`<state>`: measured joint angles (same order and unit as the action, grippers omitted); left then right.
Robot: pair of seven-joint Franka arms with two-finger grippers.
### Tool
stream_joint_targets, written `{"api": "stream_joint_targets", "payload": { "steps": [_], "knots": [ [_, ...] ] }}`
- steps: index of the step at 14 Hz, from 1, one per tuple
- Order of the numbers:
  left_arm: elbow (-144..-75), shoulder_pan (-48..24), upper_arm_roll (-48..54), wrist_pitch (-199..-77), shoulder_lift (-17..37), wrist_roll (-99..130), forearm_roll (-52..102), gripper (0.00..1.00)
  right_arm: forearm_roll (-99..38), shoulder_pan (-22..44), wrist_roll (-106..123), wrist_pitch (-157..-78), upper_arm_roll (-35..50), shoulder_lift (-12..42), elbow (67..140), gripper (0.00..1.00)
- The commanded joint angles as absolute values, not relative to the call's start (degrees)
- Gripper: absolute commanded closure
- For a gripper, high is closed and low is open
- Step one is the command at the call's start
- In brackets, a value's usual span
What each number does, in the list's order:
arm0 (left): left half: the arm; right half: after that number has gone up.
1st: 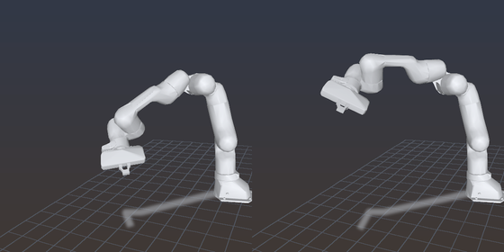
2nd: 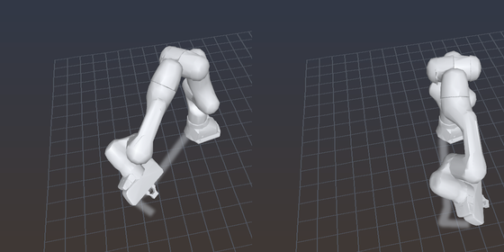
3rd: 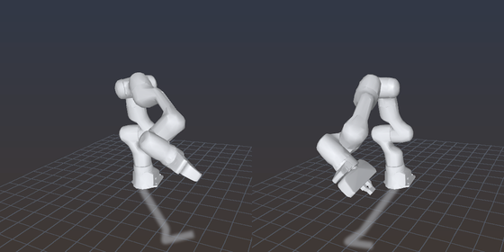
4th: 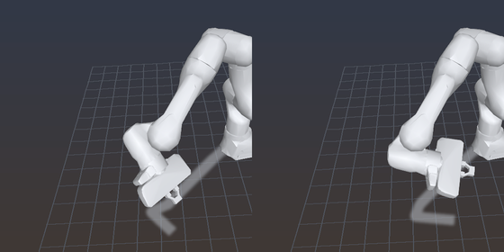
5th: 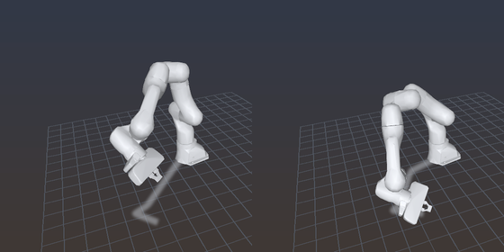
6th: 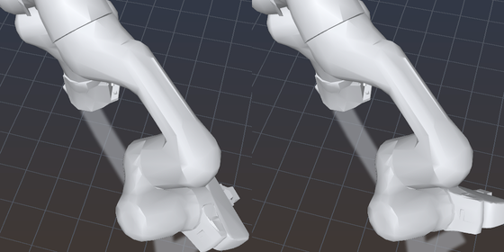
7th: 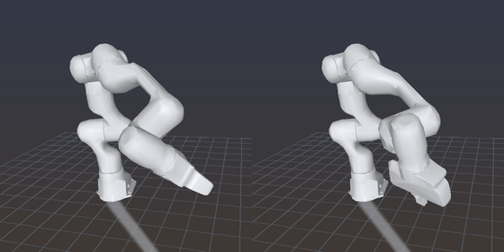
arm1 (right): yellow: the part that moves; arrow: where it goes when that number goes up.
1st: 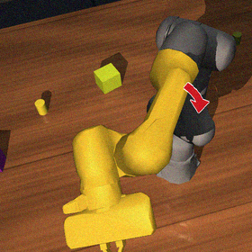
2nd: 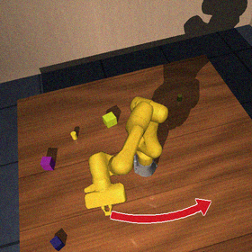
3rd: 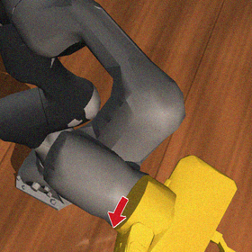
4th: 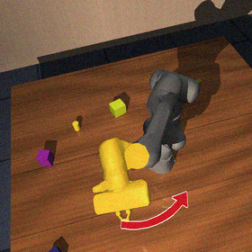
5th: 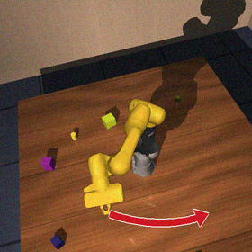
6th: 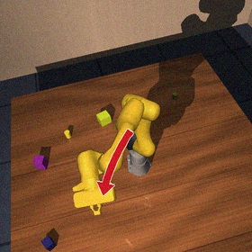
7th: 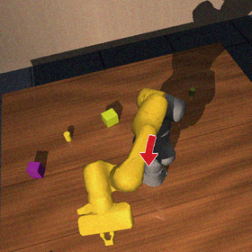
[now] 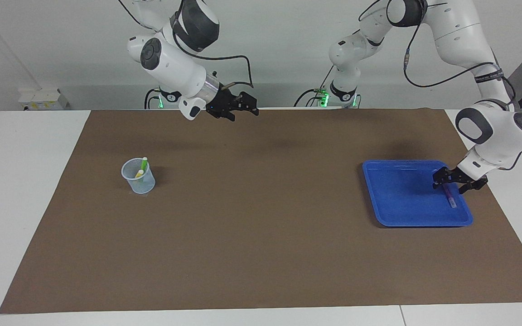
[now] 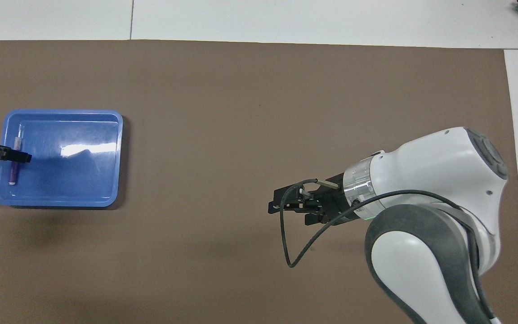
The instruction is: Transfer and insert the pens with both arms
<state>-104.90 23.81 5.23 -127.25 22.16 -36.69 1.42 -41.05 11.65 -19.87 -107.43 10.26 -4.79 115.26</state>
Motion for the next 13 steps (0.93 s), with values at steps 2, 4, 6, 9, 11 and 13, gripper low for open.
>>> {"api": "stream_joint_targets", "payload": {
  "steps": [2,4,6,9,11,13],
  "knots": [
    [-103.88,24.08,5.63,-128.76,24.26,-37.27,0.70,0.00,-42.01,11.16,-19.51,-107.49,10.55,-5.71,115.66,0.00],
    [-103.10,24.17,5.63,-126.84,24.17,-37.27,0.88,0.00,-42.01,11.16,-19.51,-107.58,10.55,-5.71,115.66,0.00],
    [-100.47,24.00,5.63,-123.33,24.26,-36.92,1.23,0.00,-42.01,11.16,-19.51,-107.58,10.55,-5.71,115.66,0.00],
    [-100.19,23.64,5.63,-123.31,24.35,-35.51,1.32,0.00,-42.01,11.16,-19.51,-107.58,10.55,-5.71,115.66,0.00],
    [-100.37,23.21,5.63,-123.57,24.35,-34.46,1.32,0.00,-42.01,11.08,-19.42,-107.84,10.55,-5.71,115.66,0.00],
    [-100.90,23.12,5.63,-124.54,24.35,-34.37,1.32,0.00,-42.01,11.16,-19.51,-108.02,10.55,-5.71,115.66,0.00]
  ]
}}
